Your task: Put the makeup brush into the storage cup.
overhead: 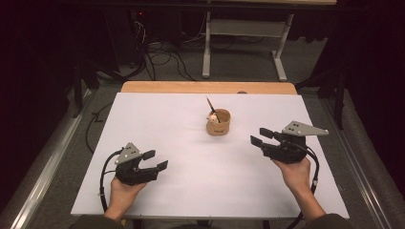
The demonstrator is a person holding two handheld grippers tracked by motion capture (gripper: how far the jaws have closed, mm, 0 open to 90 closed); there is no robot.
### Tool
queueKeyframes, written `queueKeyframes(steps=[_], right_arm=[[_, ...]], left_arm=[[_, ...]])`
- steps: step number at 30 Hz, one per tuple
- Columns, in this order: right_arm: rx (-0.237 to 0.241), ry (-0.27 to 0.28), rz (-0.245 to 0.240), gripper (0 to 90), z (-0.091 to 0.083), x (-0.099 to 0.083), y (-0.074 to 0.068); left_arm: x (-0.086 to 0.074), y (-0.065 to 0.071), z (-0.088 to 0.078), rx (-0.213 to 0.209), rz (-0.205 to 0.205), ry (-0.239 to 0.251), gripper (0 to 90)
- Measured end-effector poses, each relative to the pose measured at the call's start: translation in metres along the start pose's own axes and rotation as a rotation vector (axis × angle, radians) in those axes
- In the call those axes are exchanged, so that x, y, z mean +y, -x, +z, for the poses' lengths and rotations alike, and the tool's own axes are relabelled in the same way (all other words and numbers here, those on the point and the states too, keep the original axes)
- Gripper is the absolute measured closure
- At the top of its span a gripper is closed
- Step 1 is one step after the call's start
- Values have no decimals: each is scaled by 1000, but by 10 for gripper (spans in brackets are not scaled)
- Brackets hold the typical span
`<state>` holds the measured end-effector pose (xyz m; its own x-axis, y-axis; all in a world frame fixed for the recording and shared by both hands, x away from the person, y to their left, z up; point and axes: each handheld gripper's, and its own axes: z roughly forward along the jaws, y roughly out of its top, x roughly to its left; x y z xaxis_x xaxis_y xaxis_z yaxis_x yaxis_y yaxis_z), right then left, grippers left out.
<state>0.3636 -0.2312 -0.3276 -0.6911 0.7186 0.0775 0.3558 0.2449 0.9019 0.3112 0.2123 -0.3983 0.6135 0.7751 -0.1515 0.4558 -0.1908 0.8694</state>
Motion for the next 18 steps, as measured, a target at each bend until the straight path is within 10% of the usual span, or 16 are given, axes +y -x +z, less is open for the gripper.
queueKeyframes(steps=[18], right_arm=[[22, -2, 21, 519, -4, -14, -8]], left_arm=[[0, 0, 0, 0, 2, -1, 353]])
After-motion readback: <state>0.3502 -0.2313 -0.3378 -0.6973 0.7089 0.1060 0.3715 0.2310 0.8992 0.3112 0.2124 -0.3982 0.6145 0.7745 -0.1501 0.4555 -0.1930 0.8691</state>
